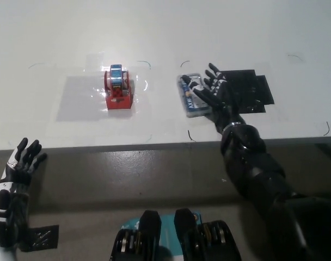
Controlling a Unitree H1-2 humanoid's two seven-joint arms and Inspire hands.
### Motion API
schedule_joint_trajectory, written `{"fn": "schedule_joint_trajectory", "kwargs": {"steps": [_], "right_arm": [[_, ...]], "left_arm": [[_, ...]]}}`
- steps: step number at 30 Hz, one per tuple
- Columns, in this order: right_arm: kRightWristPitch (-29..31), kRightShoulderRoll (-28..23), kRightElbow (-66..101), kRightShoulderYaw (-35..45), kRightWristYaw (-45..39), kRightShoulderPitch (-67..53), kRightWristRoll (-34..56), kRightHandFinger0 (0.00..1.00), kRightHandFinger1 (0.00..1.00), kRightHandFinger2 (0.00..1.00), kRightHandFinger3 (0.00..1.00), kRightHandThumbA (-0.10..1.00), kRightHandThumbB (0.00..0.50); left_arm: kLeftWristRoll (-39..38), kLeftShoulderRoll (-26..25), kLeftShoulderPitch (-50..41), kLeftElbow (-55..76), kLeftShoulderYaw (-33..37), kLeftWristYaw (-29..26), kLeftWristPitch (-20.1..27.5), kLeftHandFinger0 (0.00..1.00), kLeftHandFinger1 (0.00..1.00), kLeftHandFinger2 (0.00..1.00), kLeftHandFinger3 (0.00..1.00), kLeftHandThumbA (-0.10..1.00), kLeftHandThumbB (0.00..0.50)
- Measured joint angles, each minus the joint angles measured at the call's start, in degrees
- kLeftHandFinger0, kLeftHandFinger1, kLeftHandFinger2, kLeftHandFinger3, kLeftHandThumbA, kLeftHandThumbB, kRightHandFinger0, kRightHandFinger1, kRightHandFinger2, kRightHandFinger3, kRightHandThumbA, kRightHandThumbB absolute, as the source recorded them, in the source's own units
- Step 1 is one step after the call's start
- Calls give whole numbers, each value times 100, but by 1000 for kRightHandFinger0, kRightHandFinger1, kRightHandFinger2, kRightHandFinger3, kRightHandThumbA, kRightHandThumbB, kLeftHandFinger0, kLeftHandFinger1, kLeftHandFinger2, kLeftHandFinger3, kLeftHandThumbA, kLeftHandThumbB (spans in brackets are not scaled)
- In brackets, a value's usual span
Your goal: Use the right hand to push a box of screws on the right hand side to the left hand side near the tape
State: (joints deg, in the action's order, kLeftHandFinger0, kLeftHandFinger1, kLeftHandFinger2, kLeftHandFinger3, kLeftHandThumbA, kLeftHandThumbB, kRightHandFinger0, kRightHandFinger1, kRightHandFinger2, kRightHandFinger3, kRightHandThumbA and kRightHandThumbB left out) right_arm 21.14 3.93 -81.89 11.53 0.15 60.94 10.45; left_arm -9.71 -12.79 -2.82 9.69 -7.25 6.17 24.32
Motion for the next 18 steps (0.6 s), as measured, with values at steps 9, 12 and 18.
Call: {"fn": "schedule_joint_trajectory", "kwargs": {"steps": [9, 12, 18], "right_arm": [[-88, 354, -11, 62, 11, 99, 72, 1000, 1000, 1000, 1000, 1000, 311], [-152, 454, -11, 129, 28, 126, 88, 1000, 1000, 1000, 1000, 1000, 303], [-260, 599, -14, 314, 75, 185, 180, 1000, 1000, 1000, 1000, 1000, 319]], "left_arm": [[-34, 0, 3, 23, -3, 1, 0, 1000, 1000, 1000, 1000, 1000, 241], [-45, -1, 3, 41, -5, 0, 0, 1000, 1000, 1000, 1000, 1000, 244], [-45, -3, 2, 130, -16, 0, -2, 1000, 1000, 1000, 1000, 1000, 243]]}}
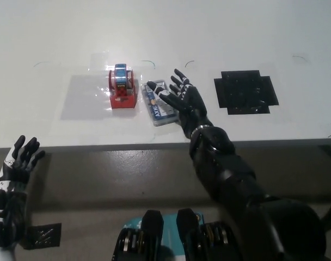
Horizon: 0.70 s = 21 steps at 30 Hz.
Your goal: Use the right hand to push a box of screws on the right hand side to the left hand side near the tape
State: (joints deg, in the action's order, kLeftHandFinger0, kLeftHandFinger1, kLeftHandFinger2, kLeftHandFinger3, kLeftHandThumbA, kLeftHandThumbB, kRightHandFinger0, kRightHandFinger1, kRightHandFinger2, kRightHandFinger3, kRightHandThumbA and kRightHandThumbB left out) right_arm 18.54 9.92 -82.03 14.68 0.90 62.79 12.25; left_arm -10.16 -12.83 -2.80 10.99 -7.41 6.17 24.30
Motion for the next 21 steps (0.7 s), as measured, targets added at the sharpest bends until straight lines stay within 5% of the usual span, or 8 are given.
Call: {"fn": "schedule_joint_trajectory", "kwargs": {"steps": [9, 21], "right_arm": [[-222, 213, -8, 1038, 86, 154, 595, 1000, 1000, 1000, 1000, 1000, 266], [-557, 376, -30, 2597, 332, 457, 1641, 1000, 1000, 1000, 1000, 1000, 285]], "left_arm": [[-16, -1, 1, 83, -1, 0, -7, 1000, 1000, 1000, 1000, 1000, 245], [-43, -44, 56, 84, -8, 0, -19, 1000, 1000, 1000, 1000, 1000, 244]]}}
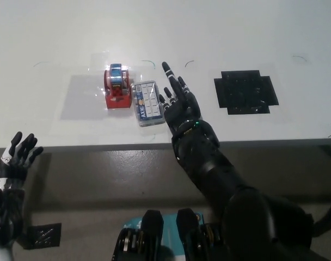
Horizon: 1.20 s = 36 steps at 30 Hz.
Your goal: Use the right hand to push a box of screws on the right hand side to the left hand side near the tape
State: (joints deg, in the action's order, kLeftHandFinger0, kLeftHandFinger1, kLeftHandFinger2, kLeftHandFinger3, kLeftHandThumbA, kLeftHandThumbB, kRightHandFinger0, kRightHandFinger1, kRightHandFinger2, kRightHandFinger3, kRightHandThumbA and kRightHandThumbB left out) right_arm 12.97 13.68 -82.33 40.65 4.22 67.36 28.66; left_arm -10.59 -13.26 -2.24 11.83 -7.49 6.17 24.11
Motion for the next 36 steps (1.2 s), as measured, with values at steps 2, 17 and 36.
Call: {"fn": "schedule_joint_trajectory", "kwargs": {"steps": [2, 17, 36], "right_arm": [[-36, 22, 0, 142, 0, 16, 133, 1000, 1000, 1000, 1000, 1000, 280], [-145, 76, 1, 293, -8, 62, 537, 1000, 1000, 1000, 1000, 1000, 219], [848, -579, 2512, -2072, 218, -877, -796, 1000, 1000, 1000, 1000, 1000, 226]], "left_arm": [[-2, -1, 10, 0, 0, 1, -6, 1000, 1000, 1000, 1000, 1000, 231], [-3, -15, 130, 0, -6, 0, -38, 1000, 1000, 1000, 1000, 1000, 241], [7, -57, 113, -18, -34, 0, -192, 1000, 1000, 1000, 1000, 1000, 194]]}}
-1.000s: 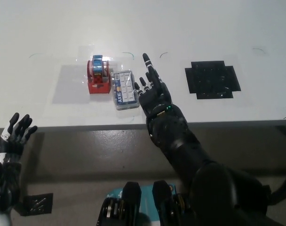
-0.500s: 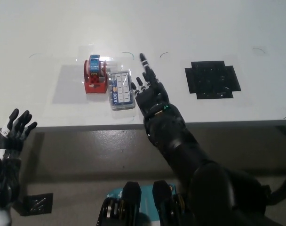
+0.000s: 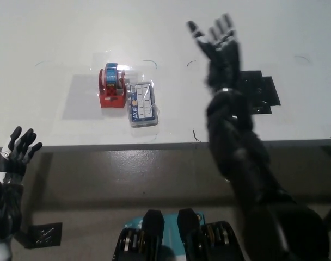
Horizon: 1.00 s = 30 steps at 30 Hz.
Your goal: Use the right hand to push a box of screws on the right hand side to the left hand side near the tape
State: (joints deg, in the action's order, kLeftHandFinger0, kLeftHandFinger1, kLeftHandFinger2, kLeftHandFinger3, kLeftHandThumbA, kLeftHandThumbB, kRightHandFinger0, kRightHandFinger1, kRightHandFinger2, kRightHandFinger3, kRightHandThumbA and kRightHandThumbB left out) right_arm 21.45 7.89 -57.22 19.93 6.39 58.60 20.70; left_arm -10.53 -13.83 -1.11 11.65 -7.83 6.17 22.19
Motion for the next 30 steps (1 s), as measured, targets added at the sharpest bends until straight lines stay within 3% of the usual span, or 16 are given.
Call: {"fn": "schedule_joint_trajectory", "kwargs": {"steps": [2, 7, 9, 10, 16, 18, 22, 24, 28, 30], "right_arm": [[-5, -95, 487, -65, -25, -376, -32, 1000, 1000, 1000, 1000, 1000, 193], [-62, -303, 1582, -218, -87, -1346, -84, 1000, 1000, 1000, 1000, 1000, 170], [-90, -386, 1986, -272, -106, -1721, -89, 1000, 1000, 1000, 1000, 1000, 184], [-102, -430, 2200, -300, -116, -1916, -94, 1000, 1000, 1000, 1000, 1000, 214], [-231, -726, 3524, -499, -202, -3266, -101, 1000, 1000, 1000, 1000, 953, 293], [-265, -829, 3950, -608, -246, -3675, -107, 1000, 1000, 1000, 1000, 961, 299], [-302, -1106, 4781, -935, -408, -4569, -150, 1000, 1000, 1000, 1000, 935, 271], [-306, -1287, 5185, -1149, -533, -4982, -203, 1000, 1000, 1000, 1000, 939, 268], [-295, -1708, 5802, -1763, -900, -5666, -437, 1000, 1000, 1000, 1000, 936, 208], [-290, -1828, 5808, -1944, -1025, -5841, -548, 1000, 1000, 1000, 1000, 928, 249]], "left_arm": [[0, 0, 0, -10, 2, 0, -10, 1000, 1000, 1000, 1000, 1000, 193], [2, 1, -1, -37, 2, 0, -26, 1000, 1000, 1000, 1000, 1000, 174], [6, 1, 1, -52, 2, 0, -30, 1000, 1000, 1000, 1000, 1000, 160], [9, 1, 4, -65, 2, 0, -32, 1000, 1000, 1000, 1000, 1000, 133], [14, -1, 44, -253, 3, 0, -43, 1000, 1000, 1000, 1000, 1000, 141], [15, -2, 80, -327, 4, 0, -48, 1000, 1000, 1000, 1000, 1000, 145], [21, -6, 199, -479, 3, 0, -73, 1000, 1000, 1000, 1000, 1000, 90], [29, -15, 283, -577, 3, 0, -78, 1000, 1000, 1000, 1000, 1000, 101], [120, -47, 500, -860, -5, -2, -78, 1000, 1000, 1000, 1000, 1000, 98], [139, -37, 542, -941, 3, -1, -72, 1000, 1000, 1000, 1000, 1000, 90]]}}
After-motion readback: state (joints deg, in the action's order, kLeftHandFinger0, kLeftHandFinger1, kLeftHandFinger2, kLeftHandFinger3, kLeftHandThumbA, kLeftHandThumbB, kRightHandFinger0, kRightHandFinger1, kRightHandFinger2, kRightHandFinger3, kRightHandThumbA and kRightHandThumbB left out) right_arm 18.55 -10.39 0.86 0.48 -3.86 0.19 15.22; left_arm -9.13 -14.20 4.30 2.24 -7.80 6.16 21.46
